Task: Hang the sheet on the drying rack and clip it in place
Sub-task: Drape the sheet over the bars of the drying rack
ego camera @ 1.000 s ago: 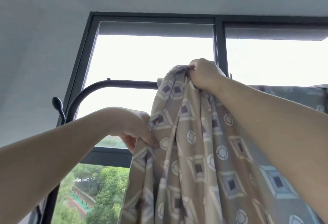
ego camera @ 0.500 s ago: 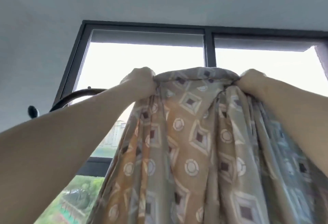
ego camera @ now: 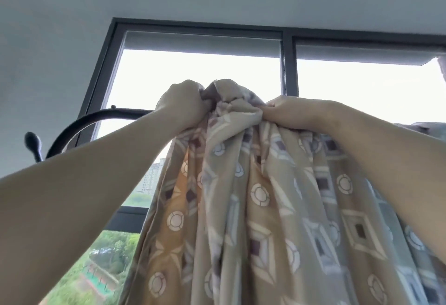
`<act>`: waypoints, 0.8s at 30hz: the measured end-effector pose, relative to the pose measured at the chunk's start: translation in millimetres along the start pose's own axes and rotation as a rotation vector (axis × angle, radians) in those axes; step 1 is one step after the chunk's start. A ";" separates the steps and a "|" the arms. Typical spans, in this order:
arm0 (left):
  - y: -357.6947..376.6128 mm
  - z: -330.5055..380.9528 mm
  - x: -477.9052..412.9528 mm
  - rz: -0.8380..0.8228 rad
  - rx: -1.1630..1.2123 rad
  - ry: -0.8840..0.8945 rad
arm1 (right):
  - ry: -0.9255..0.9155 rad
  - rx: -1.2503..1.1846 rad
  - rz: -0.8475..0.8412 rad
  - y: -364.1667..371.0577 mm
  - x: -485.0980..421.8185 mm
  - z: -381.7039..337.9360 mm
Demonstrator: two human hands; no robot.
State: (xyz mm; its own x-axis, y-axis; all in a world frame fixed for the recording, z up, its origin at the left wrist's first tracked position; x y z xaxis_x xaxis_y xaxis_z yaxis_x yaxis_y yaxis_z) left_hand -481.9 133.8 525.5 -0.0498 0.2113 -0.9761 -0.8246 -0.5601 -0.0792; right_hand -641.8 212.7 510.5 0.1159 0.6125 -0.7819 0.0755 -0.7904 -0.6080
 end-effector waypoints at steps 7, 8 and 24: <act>-28.5 -14.0 68.7 0.419 -0.191 0.149 | 0.012 0.072 0.156 4.3 -13.8 3.6; -18.0 -23.9 79.4 0.359 -0.152 0.128 | 0.019 0.080 0.157 5.5 -15.8 2.8; 79.3 -115.5 179.4 -0.702 0.404 -0.769 | 0.076 0.194 0.215 0.7 -18.6 14.0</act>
State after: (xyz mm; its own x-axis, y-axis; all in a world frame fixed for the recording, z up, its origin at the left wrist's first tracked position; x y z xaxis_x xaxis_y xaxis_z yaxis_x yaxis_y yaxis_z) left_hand -491.2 34.8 320.8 0.2790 0.8965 -0.3442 -0.9224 0.1505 -0.3557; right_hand -657.8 200.9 522.7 0.1836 0.4232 -0.8872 -0.1486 -0.8803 -0.4506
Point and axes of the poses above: each hand's wrist, its own x-axis away from the middle knuckle, its own y-axis out of the palm, z = x × y, the point moved 9 cm from there along -x, towards the middle knuckle, and after that the axes turned 13 degrees about z, right-handed, at the moved point
